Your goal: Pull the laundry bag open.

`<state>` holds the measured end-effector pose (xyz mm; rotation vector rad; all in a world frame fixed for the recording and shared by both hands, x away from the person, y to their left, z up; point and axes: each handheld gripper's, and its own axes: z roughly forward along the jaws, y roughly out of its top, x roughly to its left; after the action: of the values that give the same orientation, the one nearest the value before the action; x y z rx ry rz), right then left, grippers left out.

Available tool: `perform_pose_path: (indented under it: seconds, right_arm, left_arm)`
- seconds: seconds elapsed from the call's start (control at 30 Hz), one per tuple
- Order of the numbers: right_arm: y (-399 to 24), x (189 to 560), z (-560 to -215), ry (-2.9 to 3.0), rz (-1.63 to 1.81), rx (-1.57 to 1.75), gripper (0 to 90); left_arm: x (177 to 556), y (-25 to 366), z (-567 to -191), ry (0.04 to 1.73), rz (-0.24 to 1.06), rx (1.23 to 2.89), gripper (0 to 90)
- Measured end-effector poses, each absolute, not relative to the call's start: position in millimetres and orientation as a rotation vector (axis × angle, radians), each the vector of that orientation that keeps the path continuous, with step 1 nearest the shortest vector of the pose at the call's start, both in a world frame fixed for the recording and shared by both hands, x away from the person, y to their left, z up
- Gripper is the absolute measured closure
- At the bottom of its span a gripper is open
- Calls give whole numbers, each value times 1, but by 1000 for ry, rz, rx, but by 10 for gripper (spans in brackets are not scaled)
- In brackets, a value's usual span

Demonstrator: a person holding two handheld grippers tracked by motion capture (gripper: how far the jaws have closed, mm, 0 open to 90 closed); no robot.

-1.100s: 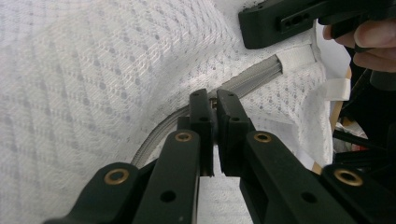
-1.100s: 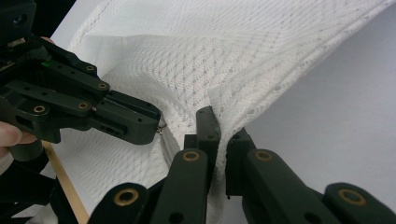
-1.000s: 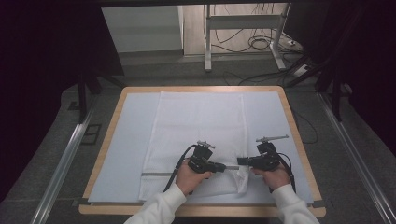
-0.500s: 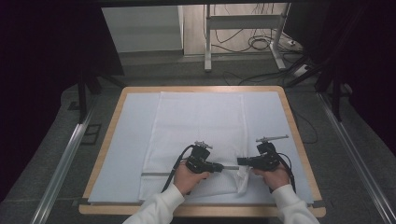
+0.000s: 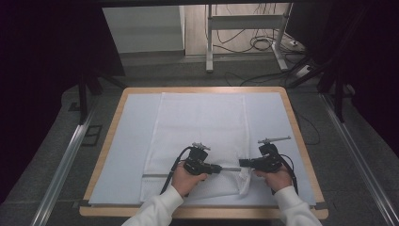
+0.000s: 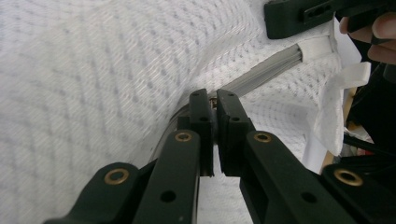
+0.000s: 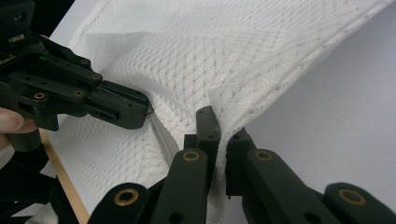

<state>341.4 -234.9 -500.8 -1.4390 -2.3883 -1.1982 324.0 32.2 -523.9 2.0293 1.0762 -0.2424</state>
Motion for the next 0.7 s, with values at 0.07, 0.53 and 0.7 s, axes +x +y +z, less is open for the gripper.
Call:
perform_pose_path:
  seconds: [0.07, 0.53, 0.7]
  right_arm:
    - [-235, 341, -501, -2388, -1199, -1436, 877]
    - [-236, 342, -502, -2380, -1193, -1448, 877]
    - [-235, 342, -502, -2381, -1189, -1445, 877]
  left_arm:
    - [324, 33, -524, 1070, -241, 2037, 867]
    - [321, 45, -524, 1083, -233, 2035, 866]
    - [320, 51, -524, 1087, -227, 2033, 866]
